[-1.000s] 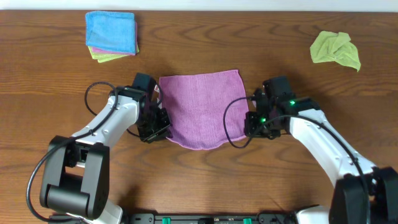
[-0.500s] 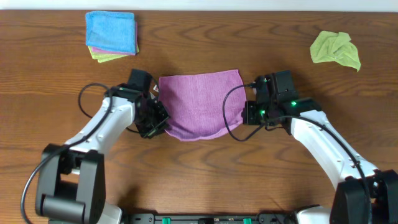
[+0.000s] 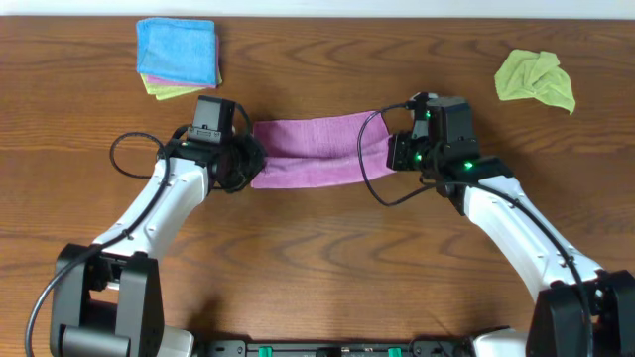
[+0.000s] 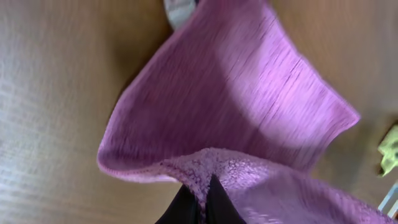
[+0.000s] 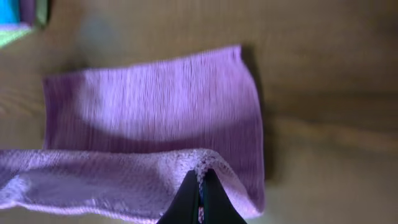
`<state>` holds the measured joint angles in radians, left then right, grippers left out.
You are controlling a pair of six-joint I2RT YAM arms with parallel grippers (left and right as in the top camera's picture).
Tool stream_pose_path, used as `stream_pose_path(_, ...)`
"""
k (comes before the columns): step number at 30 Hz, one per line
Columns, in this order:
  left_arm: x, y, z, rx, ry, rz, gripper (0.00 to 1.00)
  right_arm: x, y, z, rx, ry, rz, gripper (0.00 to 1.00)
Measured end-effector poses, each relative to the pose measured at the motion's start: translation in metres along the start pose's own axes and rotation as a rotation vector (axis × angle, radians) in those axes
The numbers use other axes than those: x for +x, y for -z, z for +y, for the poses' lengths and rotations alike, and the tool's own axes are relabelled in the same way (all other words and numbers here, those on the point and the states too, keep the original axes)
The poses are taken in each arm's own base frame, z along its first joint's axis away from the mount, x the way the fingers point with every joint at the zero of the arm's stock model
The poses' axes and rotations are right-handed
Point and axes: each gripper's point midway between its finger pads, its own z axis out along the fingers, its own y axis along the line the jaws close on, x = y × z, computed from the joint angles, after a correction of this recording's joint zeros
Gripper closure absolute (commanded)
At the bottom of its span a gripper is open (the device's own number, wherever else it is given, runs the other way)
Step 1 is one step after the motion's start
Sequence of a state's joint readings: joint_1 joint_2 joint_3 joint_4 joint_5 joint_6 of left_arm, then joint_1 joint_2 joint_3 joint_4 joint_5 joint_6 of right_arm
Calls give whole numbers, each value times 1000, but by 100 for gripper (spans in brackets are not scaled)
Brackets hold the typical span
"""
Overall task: Fold the cloth
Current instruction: 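Fold the cloth in half lengthwise, lifting the near edge with both grippers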
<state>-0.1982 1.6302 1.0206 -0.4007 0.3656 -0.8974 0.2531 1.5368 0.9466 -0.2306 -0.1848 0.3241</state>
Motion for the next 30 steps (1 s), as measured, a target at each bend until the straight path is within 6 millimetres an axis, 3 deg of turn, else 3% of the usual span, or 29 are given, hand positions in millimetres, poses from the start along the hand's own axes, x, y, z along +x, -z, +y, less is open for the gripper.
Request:
stream_pose_path(5,-21,1,-13,43,4,-100,94,-19,-14,-2,6,10,-82,99)
stream_pose_path(10,-40,0,-26,88,6,-182,94,-19,-37,-8,10,9,-95,99)
stream_pose_path(19,-58,-34,-24,102,20,-220,94,-34,-50,-10,8,16,-170,99)
stream_pose_path(30,-73,-64,-17,99,19,-264,94,-23,-82,-22,19,14,-161,99)
